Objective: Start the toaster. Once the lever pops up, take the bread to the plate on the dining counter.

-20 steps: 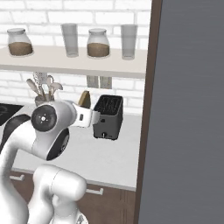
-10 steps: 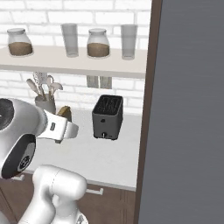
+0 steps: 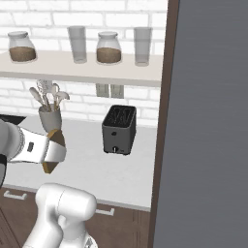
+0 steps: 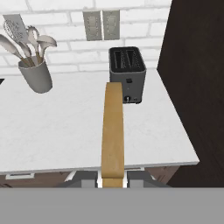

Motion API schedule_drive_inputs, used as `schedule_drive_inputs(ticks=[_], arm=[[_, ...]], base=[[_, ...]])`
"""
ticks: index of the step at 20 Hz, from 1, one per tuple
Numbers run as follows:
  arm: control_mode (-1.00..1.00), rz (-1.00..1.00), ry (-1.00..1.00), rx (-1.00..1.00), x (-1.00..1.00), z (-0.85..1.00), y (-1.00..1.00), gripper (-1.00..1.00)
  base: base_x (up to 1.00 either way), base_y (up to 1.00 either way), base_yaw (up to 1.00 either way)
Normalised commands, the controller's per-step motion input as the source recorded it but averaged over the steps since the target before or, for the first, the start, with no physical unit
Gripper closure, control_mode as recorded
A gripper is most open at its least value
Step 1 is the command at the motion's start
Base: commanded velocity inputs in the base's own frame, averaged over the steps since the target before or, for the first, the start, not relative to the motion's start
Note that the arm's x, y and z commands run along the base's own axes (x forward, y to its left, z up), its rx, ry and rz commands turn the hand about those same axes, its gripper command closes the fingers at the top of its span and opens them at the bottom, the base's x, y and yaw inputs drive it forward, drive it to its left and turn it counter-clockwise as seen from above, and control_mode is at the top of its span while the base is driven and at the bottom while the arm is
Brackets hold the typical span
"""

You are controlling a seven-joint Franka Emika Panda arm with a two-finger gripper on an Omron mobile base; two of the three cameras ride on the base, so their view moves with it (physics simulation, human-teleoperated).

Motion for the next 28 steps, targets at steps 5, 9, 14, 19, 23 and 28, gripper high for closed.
schedule_drive_inputs(ticks=[5, 9, 14, 19, 23, 28], arm=[[-1.00, 0.00, 0.00, 0.00, 0.00, 0.00, 0.00, 1.00], [-1.00, 0.00, 0.00, 0.00, 0.00, 0.00, 0.00, 1.00], [-1.00, 0.00, 0.00, 0.00, 0.00, 0.00, 0.00, 1.00], [1.00, 0.00, 0.00, 0.00, -0.02, 0.00, 0.00, 1.00], [1.00, 0.00, 0.00, 0.00, 0.00, 0.00, 0.00, 1.00], [1.00, 0.00, 0.00, 0.00, 0.00, 0.00, 0.00, 1.00]], base=[[0.00, 0.00, 0.00], [0.00, 0.00, 0.00], [0.00, 0.00, 0.00], [-0.17, 0.00, 0.00], [-0.84, 0.00, 0.02], [-0.69, 0.00, 0.02]])
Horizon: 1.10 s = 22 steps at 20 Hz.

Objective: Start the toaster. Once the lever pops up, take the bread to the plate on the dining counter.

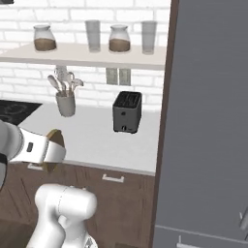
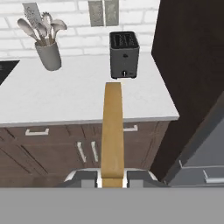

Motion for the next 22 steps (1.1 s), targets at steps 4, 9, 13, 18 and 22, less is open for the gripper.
schedule_drive_inputs(ticks=[4, 9, 13, 18, 22], arm=[[1.00, 0.00, 0.00, 0.00, 0.00, 0.00, 0.00, 1.00], [1.00, 0.00, 0.00, 0.00, 0.00, 0.00, 0.00, 1.00], [1.00, 0.00, 0.00, 0.00, 0.00, 0.00, 0.00, 1.00], [1.00, 0.00, 0.00, 0.00, 0.00, 0.00, 0.00, 1.00], [1.00, 0.00, 0.00, 0.00, 0.00, 0.00, 0.00, 1.00]], base=[[-0.53, 0.00, 0.33], [-0.46, 0.00, 0.64], [-0.38, 0.00, 0.84], [-0.08, 0.14, 0.92], [0.00, 0.14, 0.94]])
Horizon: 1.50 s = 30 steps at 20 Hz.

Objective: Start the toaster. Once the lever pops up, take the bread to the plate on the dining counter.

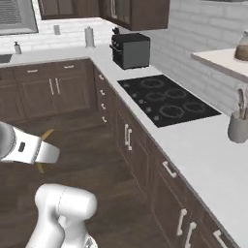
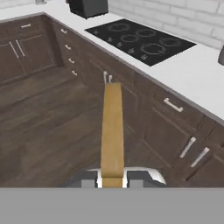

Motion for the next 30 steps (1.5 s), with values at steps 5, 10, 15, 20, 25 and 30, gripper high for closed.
schedule_drive_inputs(ticks=[5, 10, 15, 20, 25, 30], arm=[[1.00, 0.00, 0.00, 0.00, 0.00, 0.00, 0.00, 1.00], [1.00, 0.00, 0.00, 0.00, 0.00, 0.00, 0.00, 1.00], [1.00, 0.00, 0.00, 0.00, 0.00, 0.00, 0.00, 1.00], [1.00, 0.00, 0.00, 0.00, 0.00, 0.00, 0.00, 1.00], [1.00, 0.00, 0.00, 0.00, 0.00, 0.00, 0.00, 1.00], [1.00, 0.00, 0.00, 0.00, 0.00, 0.00, 0.00, 1.00]], base=[[0.00, 0.03, 0.94], [0.00, 0.00, 0.95], [0.00, 0.00, 0.96], [0.00, -0.06, 0.94], [0.11, -0.09, 0.87], [0.21, -0.21, 0.83]])
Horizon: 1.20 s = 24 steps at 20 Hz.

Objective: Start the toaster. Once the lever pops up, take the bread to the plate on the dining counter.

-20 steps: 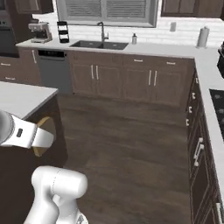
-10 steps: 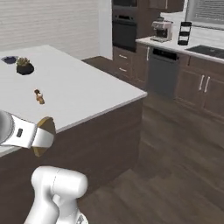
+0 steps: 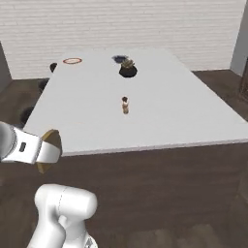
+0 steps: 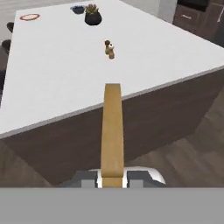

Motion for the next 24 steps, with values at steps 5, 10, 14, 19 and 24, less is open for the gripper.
schedule_drive_inputs(ticks=[5, 10, 14, 19, 24], arm=[[1.00, 0.00, 0.00, 0.00, 0.00, 0.00, 0.00, 1.00], [1.00, 0.00, 0.00, 0.00, 0.00, 0.00, 0.00, 1.00], [1.00, 0.00, 0.00, 0.00, 0.00, 0.00, 0.00, 1.00], [1.00, 0.00, 0.00, 0.00, 0.00, 0.00, 0.00, 1.00], [1.00, 0.00, 0.00, 0.00, 0.00, 0.00, 0.00, 1.00]], base=[[0.05, -0.04, 0.73], [0.04, 0.84, 0.20], [0.00, 1.00, 0.02], [0.17, 1.00, 0.00], [0.65, 1.00, 0.00]])
